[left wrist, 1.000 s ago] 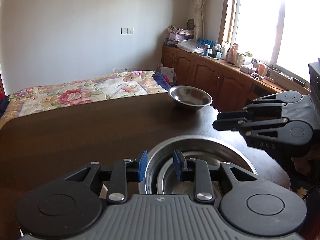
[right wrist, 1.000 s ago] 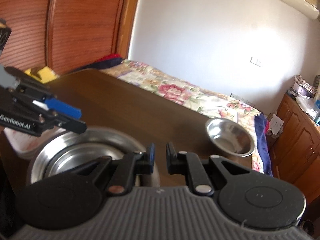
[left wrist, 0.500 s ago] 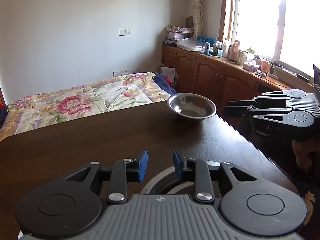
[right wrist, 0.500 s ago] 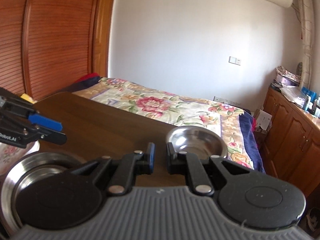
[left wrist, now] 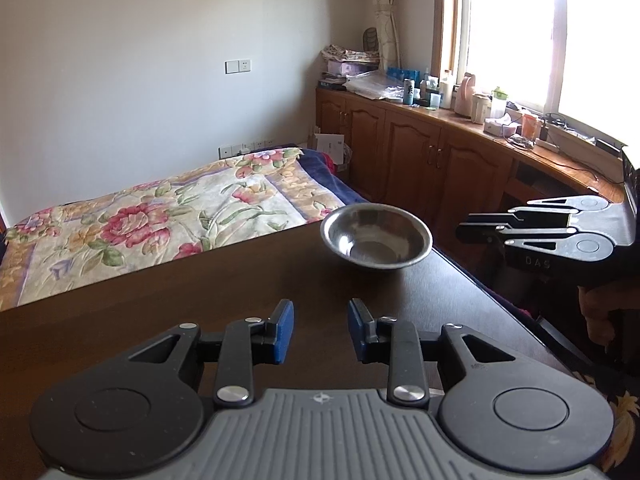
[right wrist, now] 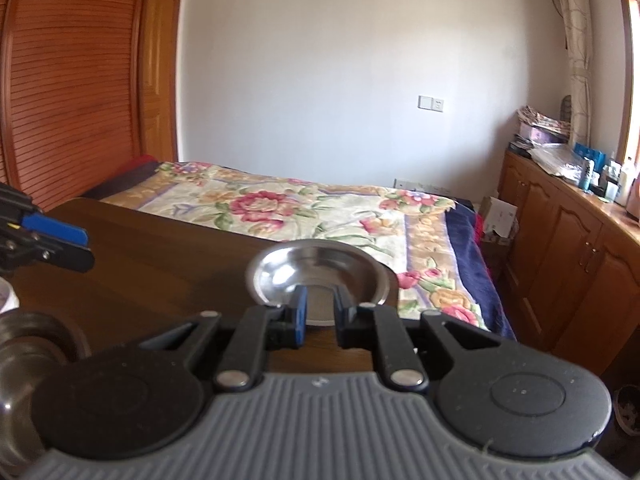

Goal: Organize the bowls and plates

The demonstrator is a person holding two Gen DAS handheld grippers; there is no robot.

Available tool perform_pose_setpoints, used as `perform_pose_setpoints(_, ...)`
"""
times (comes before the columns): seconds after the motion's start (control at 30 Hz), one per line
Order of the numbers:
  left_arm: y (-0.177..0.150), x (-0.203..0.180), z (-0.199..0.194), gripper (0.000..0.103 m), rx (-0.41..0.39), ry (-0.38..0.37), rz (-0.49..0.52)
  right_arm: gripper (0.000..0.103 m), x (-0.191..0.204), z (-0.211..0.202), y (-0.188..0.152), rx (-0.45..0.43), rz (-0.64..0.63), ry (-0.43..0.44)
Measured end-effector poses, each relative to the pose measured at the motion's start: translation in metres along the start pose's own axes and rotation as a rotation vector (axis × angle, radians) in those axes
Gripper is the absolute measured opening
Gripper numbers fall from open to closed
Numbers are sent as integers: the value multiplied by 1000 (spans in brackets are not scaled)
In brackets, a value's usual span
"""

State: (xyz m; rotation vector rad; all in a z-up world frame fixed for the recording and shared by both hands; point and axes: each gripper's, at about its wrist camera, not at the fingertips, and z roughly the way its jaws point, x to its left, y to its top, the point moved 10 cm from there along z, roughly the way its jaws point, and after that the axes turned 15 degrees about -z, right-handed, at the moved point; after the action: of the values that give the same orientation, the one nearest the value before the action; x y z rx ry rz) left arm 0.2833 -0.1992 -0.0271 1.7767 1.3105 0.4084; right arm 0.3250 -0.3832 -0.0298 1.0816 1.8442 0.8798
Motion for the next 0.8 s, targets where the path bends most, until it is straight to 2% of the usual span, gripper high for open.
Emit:
perform_pose_setpoints(0.07, 3, -3, 7, 33, 5, -2, 2, 24, -7, 4, -4, 3, 19, -4)
perform_pose_setpoints(0.2, 11, -9, 17, 33, 7, -6, 8, 26, -20, 16, -10, 11, 57, -11)
perform_pose_setpoints(0.3, 17, -13, 25, 34, 13, -14, 6, 41, -27, 25, -12, 15, 80, -13)
perform_pose_setpoints(0.53, 28, -20, 51, 42, 33, -9, 30, 41, -38, 43, -18, 31, 112, -11)
perform_pose_setpoints(0.63, 29, -22, 64, 50, 48, -6, 43, 41, -40, 52, -23, 40, 137, 1)
perform_pose_setpoints(0.73, 29, -21, 77, 65, 62, 0, 58, 41, -42, 60, -29, 51, 155, 11)
perform_pose_setpoints(0.8, 29, -21, 84, 68, 70, 1, 67, 41, -42, 64, -31, 56, 166, 15)
